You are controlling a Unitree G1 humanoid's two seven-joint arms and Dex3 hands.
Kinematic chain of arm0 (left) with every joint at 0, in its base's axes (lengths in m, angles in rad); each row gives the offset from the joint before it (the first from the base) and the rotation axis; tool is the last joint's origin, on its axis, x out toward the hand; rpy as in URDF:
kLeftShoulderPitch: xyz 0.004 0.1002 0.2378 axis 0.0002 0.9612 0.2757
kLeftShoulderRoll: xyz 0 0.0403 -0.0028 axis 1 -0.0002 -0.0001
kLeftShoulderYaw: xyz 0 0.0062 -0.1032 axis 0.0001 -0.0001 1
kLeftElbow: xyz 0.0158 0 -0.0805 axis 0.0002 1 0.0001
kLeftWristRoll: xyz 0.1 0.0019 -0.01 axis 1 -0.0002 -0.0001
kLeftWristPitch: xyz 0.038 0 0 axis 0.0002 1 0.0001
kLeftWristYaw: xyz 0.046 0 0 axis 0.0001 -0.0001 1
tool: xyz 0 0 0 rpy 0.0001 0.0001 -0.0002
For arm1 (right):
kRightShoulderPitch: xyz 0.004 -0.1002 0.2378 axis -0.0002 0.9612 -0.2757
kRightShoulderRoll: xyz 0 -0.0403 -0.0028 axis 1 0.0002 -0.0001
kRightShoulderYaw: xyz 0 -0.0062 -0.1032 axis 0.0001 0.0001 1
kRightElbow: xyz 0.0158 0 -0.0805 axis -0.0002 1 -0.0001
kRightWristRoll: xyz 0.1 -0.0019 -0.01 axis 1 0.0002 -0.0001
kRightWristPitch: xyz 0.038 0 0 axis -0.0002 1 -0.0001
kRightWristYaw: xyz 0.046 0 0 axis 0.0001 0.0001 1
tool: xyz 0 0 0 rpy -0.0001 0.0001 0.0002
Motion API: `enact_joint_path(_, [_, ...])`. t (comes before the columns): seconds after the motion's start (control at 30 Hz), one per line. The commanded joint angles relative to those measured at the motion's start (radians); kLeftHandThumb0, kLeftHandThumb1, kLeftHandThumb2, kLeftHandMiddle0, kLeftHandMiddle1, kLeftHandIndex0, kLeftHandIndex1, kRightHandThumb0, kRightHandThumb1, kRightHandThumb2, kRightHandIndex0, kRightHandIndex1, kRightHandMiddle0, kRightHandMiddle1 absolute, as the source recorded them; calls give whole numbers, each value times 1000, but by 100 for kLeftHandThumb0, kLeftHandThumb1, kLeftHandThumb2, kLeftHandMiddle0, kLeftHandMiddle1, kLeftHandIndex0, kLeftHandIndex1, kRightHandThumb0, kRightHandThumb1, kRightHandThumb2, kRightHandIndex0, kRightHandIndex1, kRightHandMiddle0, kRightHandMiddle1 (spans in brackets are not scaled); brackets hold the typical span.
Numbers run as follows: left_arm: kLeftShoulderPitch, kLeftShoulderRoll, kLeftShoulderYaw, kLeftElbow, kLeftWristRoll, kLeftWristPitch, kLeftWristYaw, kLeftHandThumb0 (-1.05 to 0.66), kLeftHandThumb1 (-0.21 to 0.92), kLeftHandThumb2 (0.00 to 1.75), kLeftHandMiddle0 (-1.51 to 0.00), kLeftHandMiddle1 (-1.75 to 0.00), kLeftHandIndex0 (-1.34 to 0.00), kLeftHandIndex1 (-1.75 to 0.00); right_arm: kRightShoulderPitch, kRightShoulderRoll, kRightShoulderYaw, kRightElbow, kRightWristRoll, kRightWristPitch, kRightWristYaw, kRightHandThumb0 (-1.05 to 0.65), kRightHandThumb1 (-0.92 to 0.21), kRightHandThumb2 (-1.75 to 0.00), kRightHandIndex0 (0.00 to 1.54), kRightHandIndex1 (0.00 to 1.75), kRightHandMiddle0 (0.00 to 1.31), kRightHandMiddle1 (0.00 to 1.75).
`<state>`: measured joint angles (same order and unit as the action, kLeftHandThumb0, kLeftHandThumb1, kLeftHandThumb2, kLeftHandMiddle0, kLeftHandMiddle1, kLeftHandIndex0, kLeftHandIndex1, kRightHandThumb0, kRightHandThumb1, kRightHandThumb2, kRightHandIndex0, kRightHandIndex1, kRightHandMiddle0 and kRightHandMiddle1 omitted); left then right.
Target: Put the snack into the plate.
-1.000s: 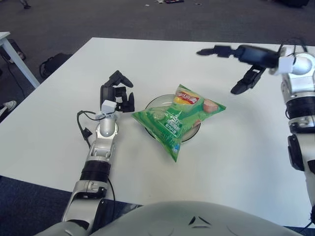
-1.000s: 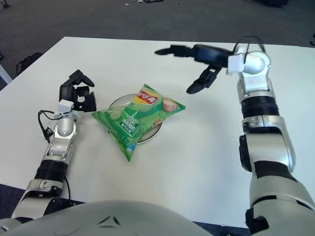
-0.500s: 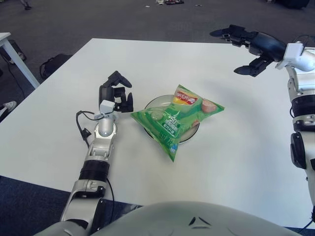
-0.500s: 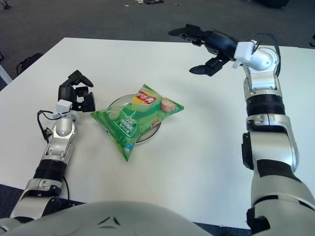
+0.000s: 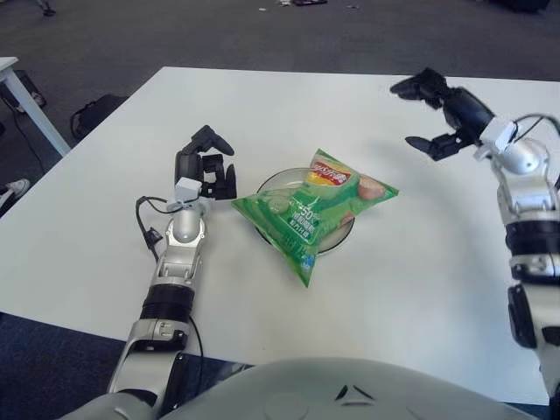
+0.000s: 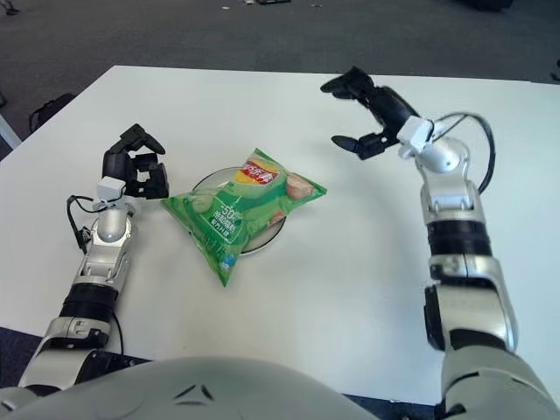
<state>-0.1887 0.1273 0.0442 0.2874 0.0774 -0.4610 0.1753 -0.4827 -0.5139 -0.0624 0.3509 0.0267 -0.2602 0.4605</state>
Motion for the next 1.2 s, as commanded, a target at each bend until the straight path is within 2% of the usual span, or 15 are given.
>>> enact_joint_path(0.0, [123, -45, 0, 86, -19, -17, -10, -56, 15, 153, -144, -175, -76, -175, 38, 60, -25, -14, 52, 91, -37, -46, -43, -115, 4, 107, 0, 135])
enact_joint_path(0.03, [123, -46, 1, 86, -20, -18, -11, -56, 14, 153, -144, -175, -77, -175, 42, 66, -31, -21, 58, 105, -43, -43, -43, -116, 4, 109, 0, 138])
enact_joint_path(0.13, [124, -47, 4, 80, -24, -14, -11, -57, 13, 155, -144, -175, -78, -175, 89, 137, -47, -85, 77, 172, -121, -39, -46, -118, 7, 116, 1, 148])
enact_joint_path(0.17, [124, -46, 5, 78, -25, -12, -11, -57, 13, 155, -144, -175, -78, -175, 98, 155, -52, -97, 80, 187, -142, -38, -53, -108, 8, 118, 6, 154])
enact_joint_path(0.2, [124, -46, 6, 73, -27, -12, -12, -57, 12, 156, -144, -175, -78, -175, 111, 186, -63, -106, 88, 195, -176, -37, -65, -91, 10, 121, 12, 161])
enact_joint_path(0.23, [124, -46, 6, 71, -28, -12, -13, -57, 12, 156, -144, -175, -79, -175, 120, 208, -70, -114, 92, 202, -200, -37, -69, -85, 13, 127, 18, 166])
enact_joint_path(0.37, [126, -47, 8, 68, -31, -17, -13, -57, 12, 156, -144, -175, -79, -175, 146, 255, -88, -123, 106, 199, -249, -37, -71, -81, 18, 136, 27, 172])
enact_joint_path(0.47, [130, -50, 8, 58, -36, -10, -14, -57, 12, 156, -144, -175, -79, -175, 159, 295, -109, -99, 125, 168, -275, -38, -68, -85, 23, 144, 32, 174])
enact_joint_path(0.53, [131, -51, 8, 54, -41, -7, -17, -57, 12, 156, -144, -175, -79, -175, 162, 312, -120, -92, 141, 161, -283, -16, -64, -87, 31, 147, 36, 174])
enact_joint_path(0.63, [130, -53, 11, 53, -50, -7, -24, -57, 12, 157, -144, -175, -79, -175, 165, 336, -136, -88, 162, 161, -295, -6, -58, -93, 38, 149, 40, 175])
enact_joint_path(0.77, [129, -60, 17, 53, -67, -8, -34, -57, 12, 157, -144, -175, -79, -175, 181, 365, -153, -37, 174, 115, -303, -2, -50, -102, 47, 148, 44, 175])
enact_joint_path(0.97, [132, -67, 22, 46, -99, 3, -58, -57, 12, 156, -144, -175, -78, -175, 194, 383, -172, 121, 171, -30, -281, -1, -35, -119, 60, 146, 52, 175])
enact_joint_path(1.17, [140, -71, 29, 24, -114, 30, -65, -55, 16, 151, -144, -175, -75, -175, 198, 392, -179, 159, 164, -66, -301, -1, -24, -132, 67, 147, 60, 175])
